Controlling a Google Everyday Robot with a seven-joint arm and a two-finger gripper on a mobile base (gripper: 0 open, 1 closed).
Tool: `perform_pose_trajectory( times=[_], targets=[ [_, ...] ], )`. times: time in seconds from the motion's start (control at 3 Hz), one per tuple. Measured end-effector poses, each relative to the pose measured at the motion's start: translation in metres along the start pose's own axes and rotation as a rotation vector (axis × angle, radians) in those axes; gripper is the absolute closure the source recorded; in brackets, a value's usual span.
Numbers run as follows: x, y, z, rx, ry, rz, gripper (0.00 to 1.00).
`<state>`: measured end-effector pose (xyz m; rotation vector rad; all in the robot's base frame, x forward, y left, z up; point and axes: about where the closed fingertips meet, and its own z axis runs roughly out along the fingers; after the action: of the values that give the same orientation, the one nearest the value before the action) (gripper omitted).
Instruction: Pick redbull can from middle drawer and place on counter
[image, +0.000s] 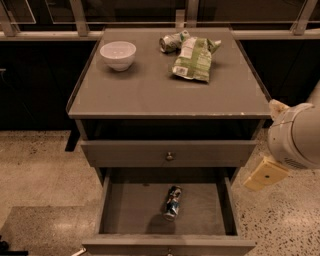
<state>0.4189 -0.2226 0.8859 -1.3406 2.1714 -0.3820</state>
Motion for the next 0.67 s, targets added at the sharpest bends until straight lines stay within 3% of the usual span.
perform_pose_trajectory(
  times=[0.33,0.67],
  targets=[
    [0.01,0.01,0.002,0.011,0.014,0.049,0.0],
    [0.023,0.046,0.04,-0.062,-0.013,0.146,0.0]
  ],
)
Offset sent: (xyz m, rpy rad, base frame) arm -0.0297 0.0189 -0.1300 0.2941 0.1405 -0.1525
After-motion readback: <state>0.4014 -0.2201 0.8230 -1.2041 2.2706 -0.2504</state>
